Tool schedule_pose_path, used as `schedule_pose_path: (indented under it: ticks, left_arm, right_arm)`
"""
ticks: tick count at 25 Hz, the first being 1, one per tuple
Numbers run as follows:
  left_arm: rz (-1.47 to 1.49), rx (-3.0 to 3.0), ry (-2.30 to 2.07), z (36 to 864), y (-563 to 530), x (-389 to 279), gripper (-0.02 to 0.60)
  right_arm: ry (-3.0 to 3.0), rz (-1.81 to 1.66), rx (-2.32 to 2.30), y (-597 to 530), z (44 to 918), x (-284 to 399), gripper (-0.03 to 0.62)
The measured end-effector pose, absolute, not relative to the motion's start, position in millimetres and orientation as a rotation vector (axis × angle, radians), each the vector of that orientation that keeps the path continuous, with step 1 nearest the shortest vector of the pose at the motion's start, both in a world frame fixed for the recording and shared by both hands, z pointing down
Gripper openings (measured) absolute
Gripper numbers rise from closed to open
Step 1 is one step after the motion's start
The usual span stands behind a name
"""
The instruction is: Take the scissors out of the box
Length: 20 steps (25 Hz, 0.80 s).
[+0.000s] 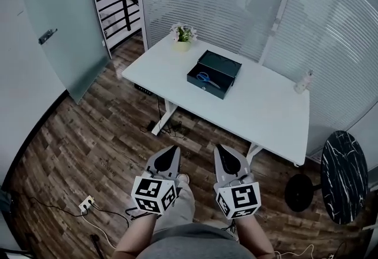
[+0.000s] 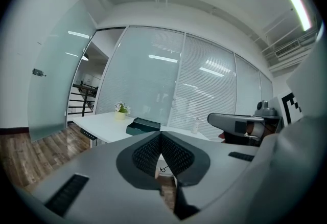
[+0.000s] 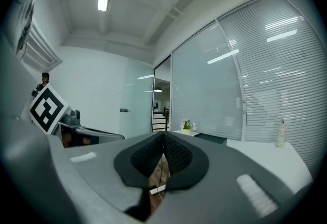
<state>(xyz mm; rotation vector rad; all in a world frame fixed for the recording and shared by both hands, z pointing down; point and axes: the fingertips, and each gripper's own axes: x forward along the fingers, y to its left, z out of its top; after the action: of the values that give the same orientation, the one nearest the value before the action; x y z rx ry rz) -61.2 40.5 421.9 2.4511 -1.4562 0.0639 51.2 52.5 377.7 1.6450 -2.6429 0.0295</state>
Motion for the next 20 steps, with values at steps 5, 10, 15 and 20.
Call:
schedule_pose_path:
  ticks: [5, 10, 15, 20]
  left_arm:
    - [0.055, 2.496, -1.433, 419.9, 29.9, -60.7, 0.006]
    - [0.035, 2.519, -1.430, 417.7, 16.1, -61.4, 0.006]
    - [0.026, 2.529, -1.407, 414.7, -12.2, -58.4, 0.006]
    - [0.044, 2.537, -1.378, 410.1, -102.9, -60.6, 0.006]
  right_arm:
    - [-2.640, -0.002, 1.675, 44.0, 378.2, 48.5, 0.009]
    - [-2.631, -0.032, 1.682, 34.5, 378.7, 48.1, 0.009]
    - [-2.608, -0.052, 1.706, 9.8, 373.4, 51.5, 0.009]
    - [-2.593, -0.044, 1.719, -82.8, 367.1, 45.8, 0.009]
